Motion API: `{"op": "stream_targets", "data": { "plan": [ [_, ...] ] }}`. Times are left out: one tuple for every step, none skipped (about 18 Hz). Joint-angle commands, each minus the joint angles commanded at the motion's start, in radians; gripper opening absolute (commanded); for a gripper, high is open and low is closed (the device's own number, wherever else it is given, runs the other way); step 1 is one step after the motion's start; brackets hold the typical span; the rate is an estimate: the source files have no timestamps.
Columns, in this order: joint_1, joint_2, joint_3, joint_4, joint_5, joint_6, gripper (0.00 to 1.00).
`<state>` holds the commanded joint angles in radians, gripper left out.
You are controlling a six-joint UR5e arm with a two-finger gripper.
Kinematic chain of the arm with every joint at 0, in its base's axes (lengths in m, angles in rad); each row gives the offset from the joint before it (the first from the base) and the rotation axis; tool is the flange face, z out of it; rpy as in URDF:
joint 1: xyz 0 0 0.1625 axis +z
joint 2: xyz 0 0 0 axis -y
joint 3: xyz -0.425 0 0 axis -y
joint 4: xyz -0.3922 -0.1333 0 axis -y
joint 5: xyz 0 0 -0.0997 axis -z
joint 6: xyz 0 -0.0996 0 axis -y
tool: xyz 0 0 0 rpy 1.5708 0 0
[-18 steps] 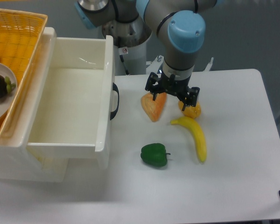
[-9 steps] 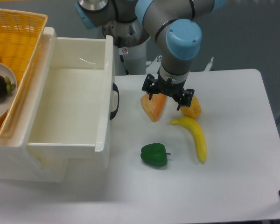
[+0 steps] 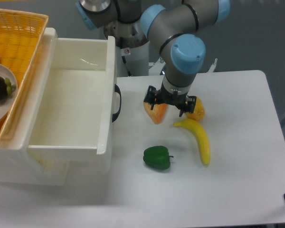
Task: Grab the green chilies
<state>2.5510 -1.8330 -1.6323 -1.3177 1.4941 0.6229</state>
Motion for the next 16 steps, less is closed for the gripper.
{"op": "stream_targets", "data": {
  "plan": [
    [-0.011, -0.003, 0.0, 0.002, 0.002, -0.003, 1.0],
    [-0.015, -0.008, 0.002, 0.002, 0.002, -0.002, 1.0],
    [-0.015, -0.012, 0.006, 0.003, 0.002, 0.0, 1.0],
    [-0.017, -0.015, 0.012, 0.005, 0.003, 0.009, 1.0],
    [-0.017, -0.017, 0.015, 0.008, 0.005, 0.018, 1.0],
    [-0.021, -0.017, 0.017, 0.017, 0.008, 0.049, 1.0],
    [-0.029, -0.022, 0.017, 0.035, 0.015, 0.101, 1.0],
    [-0.032, -0.026, 0.017, 0.049, 0.02, 0.142, 1.0],
    [-0.032, -0.029, 0.019, 0.052, 0.02, 0.182, 1.0],
    [-0.034, -0.031, 0.026, 0.051, 0.024, 0.217, 1.0],
    [-0.035, -0.037, 0.026, 0.052, 0.04, 0.253, 1.0],
    [-0.044, -0.041, 0.034, 0.052, 0.067, 0.3, 1.0],
    [-0.063, -0.054, 0.035, 0.052, 0.105, 0.349, 1.0],
    [-0.08, -0.064, 0.037, 0.052, 0.147, 0.395, 1.0],
    [-0.093, -0.074, 0.037, 0.052, 0.185, 0.438, 1.0],
    [-0.104, -0.084, 0.037, 0.054, 0.217, 0.48, 1.0]
  ]
}}
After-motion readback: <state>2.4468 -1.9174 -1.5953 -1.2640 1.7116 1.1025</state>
